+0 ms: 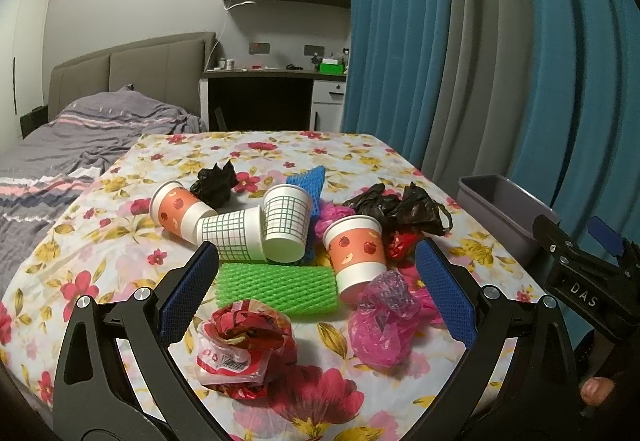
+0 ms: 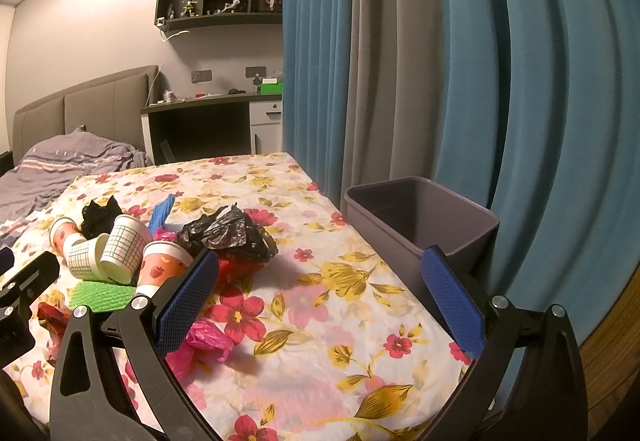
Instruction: Collect trash
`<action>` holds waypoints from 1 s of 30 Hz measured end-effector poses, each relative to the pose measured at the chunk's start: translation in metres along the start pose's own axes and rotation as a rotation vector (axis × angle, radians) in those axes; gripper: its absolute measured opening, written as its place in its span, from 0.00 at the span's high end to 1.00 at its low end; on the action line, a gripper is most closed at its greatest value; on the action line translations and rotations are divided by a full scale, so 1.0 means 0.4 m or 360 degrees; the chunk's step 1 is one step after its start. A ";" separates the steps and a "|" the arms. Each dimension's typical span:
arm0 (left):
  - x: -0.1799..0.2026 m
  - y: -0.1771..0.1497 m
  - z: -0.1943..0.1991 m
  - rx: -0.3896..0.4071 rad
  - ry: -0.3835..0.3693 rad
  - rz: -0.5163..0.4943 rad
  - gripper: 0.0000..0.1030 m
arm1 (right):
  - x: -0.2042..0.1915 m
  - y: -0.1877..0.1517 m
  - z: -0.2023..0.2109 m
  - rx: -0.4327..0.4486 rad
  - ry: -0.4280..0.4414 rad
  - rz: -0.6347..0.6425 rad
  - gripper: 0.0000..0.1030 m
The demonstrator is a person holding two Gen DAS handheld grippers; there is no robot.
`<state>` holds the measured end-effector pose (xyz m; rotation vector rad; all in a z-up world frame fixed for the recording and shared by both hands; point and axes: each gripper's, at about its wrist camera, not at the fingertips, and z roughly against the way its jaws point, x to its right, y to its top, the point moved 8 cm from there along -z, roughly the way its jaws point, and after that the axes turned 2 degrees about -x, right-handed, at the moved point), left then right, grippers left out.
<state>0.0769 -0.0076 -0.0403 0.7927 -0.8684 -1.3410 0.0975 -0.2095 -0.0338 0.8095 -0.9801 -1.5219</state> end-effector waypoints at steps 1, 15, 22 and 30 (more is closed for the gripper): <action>0.003 0.000 -0.002 0.0001 -0.0001 0.0000 0.06 | -0.001 0.000 0.000 0.0001 -0.0002 0.0001 0.05; 0.002 0.004 0.001 0.0009 -0.0003 0.0004 0.06 | -0.006 0.007 0.006 0.0028 0.0011 0.0007 0.05; 0.004 0.007 0.002 0.0010 -0.0003 0.0006 0.06 | -0.009 0.003 -0.002 0.0025 0.0048 -0.0007 0.05; 0.006 0.012 0.003 0.0014 -0.0007 0.0007 0.06 | -0.010 0.002 0.003 0.0037 0.0024 -0.0009 0.05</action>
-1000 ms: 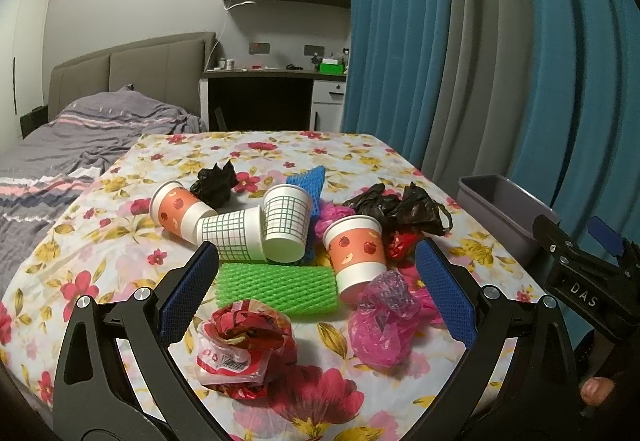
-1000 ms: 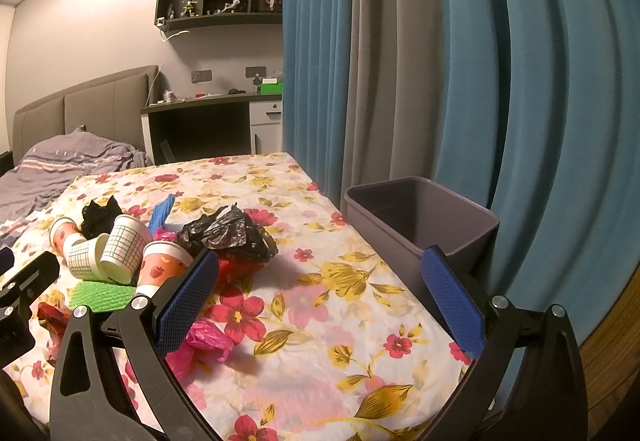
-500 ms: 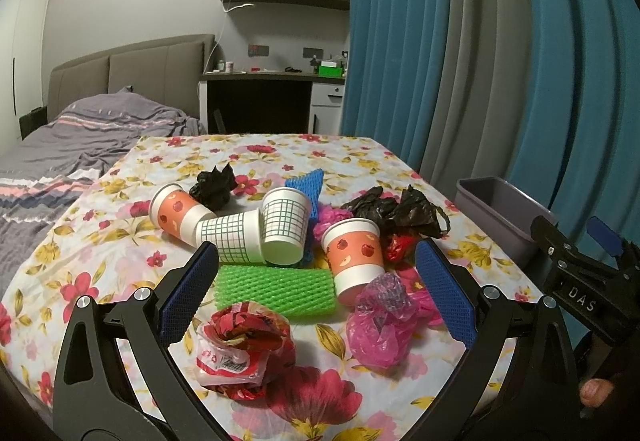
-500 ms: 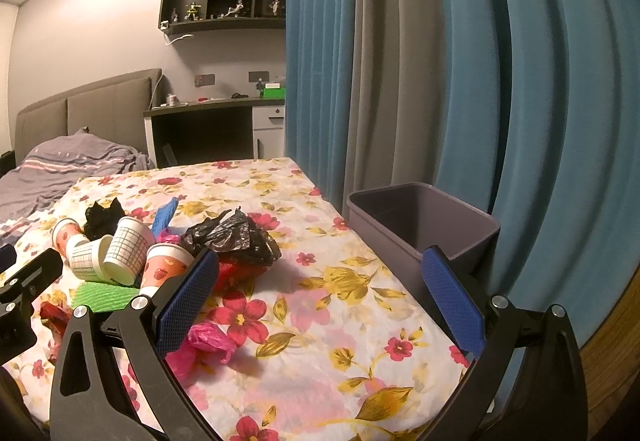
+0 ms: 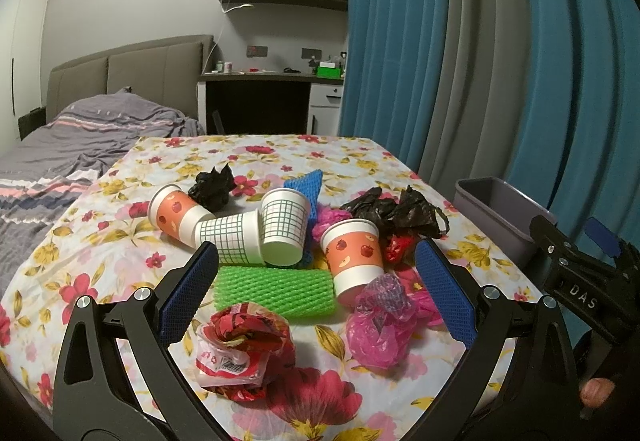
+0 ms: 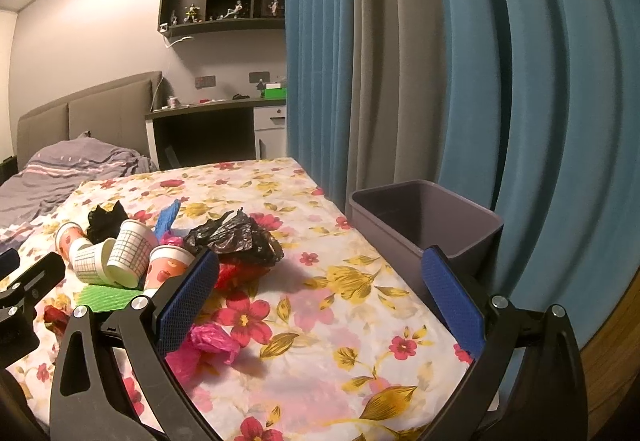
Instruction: Collect trash
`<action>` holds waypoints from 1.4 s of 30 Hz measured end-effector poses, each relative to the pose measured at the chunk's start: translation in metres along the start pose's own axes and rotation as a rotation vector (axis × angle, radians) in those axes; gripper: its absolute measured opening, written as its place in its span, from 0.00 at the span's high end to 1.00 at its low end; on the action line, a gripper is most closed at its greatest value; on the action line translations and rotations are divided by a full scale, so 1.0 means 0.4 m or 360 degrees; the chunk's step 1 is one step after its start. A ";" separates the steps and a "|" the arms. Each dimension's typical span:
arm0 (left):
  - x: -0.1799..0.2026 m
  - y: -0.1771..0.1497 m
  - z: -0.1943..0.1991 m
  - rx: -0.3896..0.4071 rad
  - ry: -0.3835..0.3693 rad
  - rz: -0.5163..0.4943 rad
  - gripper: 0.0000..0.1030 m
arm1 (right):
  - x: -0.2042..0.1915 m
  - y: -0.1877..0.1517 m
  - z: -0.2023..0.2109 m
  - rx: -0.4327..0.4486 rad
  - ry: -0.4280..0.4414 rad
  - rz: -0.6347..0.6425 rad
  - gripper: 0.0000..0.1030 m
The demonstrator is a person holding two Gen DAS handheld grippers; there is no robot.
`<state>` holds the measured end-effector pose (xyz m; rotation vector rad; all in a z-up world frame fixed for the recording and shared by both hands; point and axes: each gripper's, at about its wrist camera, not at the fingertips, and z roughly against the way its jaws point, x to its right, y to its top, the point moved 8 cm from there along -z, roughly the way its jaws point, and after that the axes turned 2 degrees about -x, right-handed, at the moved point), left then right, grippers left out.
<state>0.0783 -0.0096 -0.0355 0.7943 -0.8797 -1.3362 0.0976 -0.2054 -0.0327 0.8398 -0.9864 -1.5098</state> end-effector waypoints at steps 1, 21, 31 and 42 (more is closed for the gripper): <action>0.002 0.002 -0.002 0.0000 -0.0001 0.0002 0.06 | -0.001 0.000 0.000 -0.0001 0.0002 -0.0001 0.05; -0.007 0.010 -0.005 0.0010 0.0007 0.0011 0.06 | -0.023 -0.010 0.001 -0.0017 0.0075 -0.0021 0.05; -0.075 0.011 0.009 0.0037 0.0044 0.0043 0.06 | -0.050 -0.024 -0.001 -0.0042 0.0169 -0.0022 0.05; -0.154 -0.080 0.009 -0.0035 0.0033 0.0054 0.06 | -0.120 -0.063 -0.005 -0.0096 0.0291 0.0050 0.14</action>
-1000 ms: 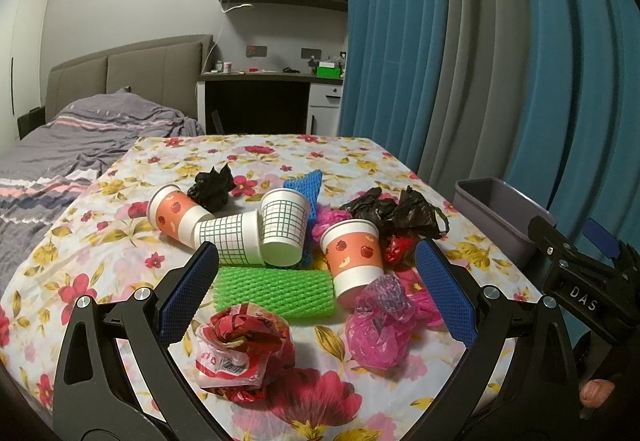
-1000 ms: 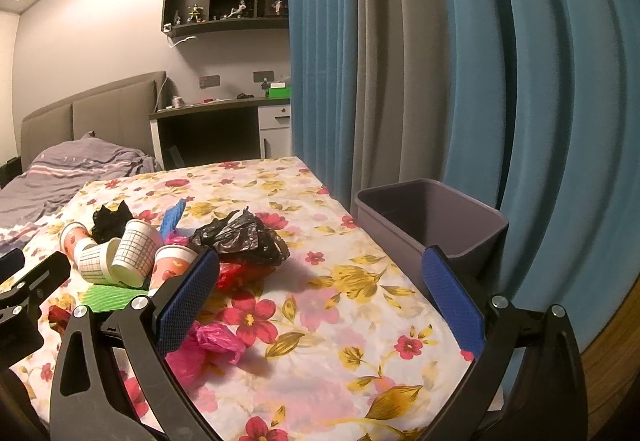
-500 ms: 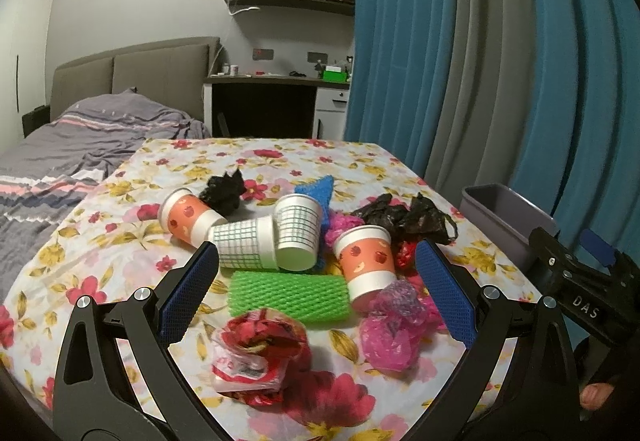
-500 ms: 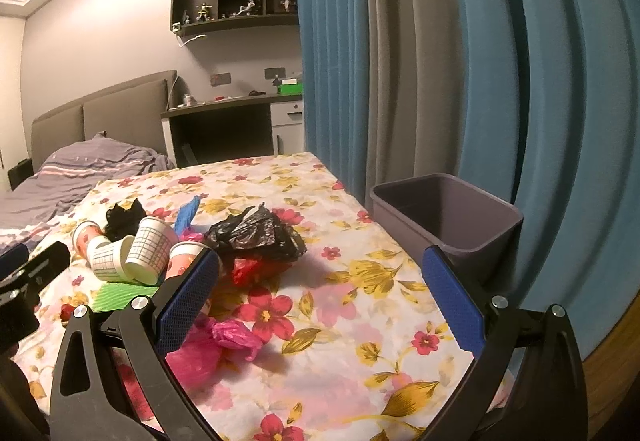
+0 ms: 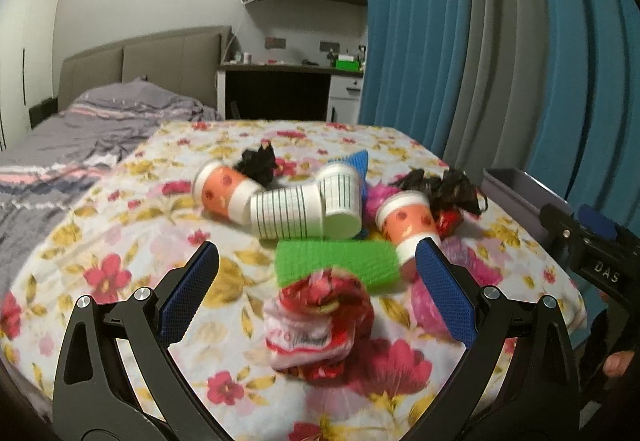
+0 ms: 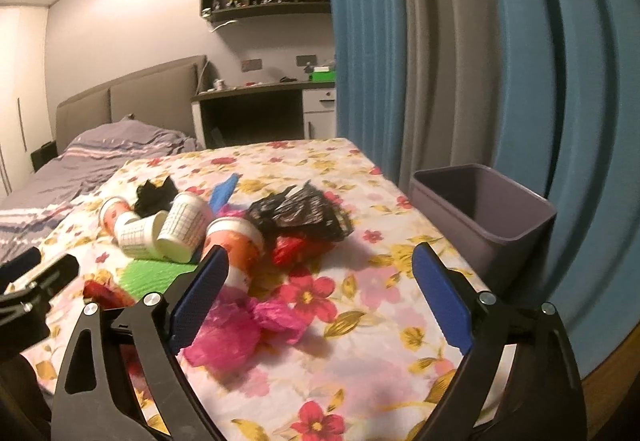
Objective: Collect trash
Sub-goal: 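Grasp the red-white wrapper bag with the left tool while the right tool grasps the pink bag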
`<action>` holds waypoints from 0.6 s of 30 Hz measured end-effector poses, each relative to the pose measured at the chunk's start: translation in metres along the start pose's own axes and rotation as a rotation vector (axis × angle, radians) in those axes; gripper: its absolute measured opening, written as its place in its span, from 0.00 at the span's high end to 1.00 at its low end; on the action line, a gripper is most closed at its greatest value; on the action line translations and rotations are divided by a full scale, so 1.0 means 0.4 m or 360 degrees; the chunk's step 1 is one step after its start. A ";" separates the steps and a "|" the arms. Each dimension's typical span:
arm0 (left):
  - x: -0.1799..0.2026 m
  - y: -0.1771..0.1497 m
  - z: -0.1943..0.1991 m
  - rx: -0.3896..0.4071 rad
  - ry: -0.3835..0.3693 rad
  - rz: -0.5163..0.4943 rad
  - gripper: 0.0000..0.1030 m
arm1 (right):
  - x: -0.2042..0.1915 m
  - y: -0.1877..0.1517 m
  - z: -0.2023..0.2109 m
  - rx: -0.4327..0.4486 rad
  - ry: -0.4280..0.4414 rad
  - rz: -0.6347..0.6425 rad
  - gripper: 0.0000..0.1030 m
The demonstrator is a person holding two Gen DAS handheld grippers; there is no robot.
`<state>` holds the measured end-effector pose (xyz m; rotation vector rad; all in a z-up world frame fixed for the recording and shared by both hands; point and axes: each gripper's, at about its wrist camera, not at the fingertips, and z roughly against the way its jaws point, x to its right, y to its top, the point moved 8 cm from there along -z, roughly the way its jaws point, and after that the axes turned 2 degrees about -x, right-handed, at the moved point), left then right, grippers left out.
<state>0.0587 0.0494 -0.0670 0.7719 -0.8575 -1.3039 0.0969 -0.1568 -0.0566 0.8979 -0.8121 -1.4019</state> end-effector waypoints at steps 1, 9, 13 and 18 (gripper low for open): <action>-0.001 -0.008 -0.002 -0.0010 -0.0013 0.0006 0.06 | -0.011 -0.007 -0.004 -0.0013 0.0018 0.0009 0.19; -0.021 -0.076 -0.049 -0.0136 0.0016 -0.0018 0.06 | -0.082 -0.058 -0.035 -0.0108 0.0139 0.0086 0.26; -0.033 -0.092 -0.068 -0.0183 0.0006 -0.0009 0.08 | -0.110 -0.083 -0.058 -0.0163 0.0177 0.0121 0.33; -0.030 -0.111 -0.092 -0.0250 -0.0052 -0.0010 0.28 | -0.134 -0.102 -0.083 -0.0205 0.0217 0.0134 0.40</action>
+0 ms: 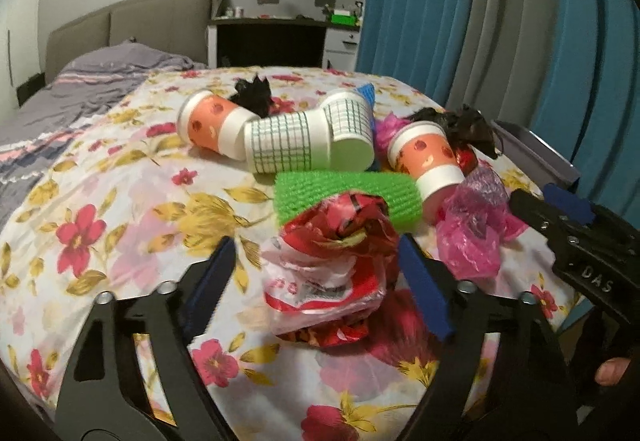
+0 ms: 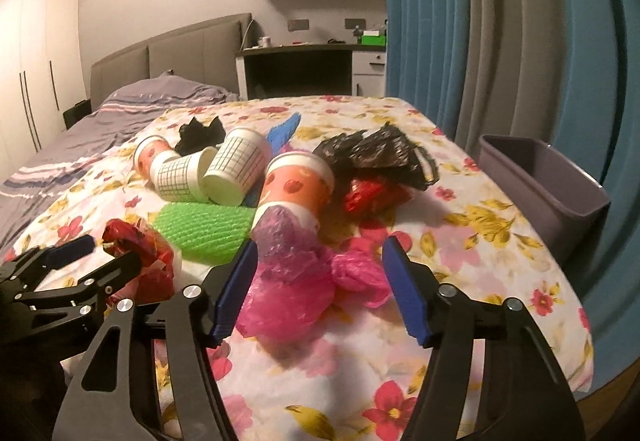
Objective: Collect trash
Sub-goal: 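Grasp the red-white wrapper bag with the left tool while the right tool grasps the pink bag, then carry both bags over the grey bin and open both tools to drop them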
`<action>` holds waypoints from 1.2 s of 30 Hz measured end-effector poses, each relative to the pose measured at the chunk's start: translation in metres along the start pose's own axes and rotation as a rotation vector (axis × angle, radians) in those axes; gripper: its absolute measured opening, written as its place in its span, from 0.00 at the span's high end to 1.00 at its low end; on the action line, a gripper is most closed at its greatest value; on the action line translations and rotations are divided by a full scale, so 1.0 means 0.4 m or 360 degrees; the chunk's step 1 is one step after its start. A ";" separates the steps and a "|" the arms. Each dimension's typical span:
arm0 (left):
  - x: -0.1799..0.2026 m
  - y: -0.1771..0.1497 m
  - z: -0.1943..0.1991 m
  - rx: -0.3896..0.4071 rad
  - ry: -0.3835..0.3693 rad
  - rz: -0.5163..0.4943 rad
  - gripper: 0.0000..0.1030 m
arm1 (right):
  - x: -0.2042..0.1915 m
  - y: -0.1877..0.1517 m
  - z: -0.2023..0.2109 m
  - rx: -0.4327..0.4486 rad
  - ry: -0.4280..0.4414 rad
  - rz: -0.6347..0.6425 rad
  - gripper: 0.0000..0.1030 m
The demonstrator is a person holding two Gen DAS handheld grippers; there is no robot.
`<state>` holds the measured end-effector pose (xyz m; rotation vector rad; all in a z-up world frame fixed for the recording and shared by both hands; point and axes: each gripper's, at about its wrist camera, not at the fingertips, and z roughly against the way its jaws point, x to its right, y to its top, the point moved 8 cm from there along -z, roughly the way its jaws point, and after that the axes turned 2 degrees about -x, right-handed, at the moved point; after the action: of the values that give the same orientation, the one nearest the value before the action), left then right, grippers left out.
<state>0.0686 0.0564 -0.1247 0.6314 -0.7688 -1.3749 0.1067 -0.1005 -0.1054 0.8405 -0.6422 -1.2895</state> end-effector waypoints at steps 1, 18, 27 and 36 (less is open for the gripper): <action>0.002 -0.003 -0.004 -0.0011 -0.0021 0.0003 0.34 | -0.004 -0.004 -0.008 -0.0014 0.0007 0.0003 0.44; 0.007 0.013 0.037 0.0056 -0.0150 0.0017 0.82 | -0.030 -0.032 -0.076 -0.0113 0.0105 0.0023 0.83; -0.003 0.049 0.079 0.0147 -0.0148 0.0050 0.83 | 0.008 -0.033 -0.017 -0.0053 0.0088 0.0019 0.91; 0.099 0.109 0.084 0.0191 -0.0234 -0.0040 0.83 | 0.100 0.033 0.070 0.0101 0.0010 -0.0044 0.91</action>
<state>0.0699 0.0231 -0.0656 0.6399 -0.9696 -1.4170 0.0987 -0.1438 -0.0805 0.9080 -0.6716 -1.2962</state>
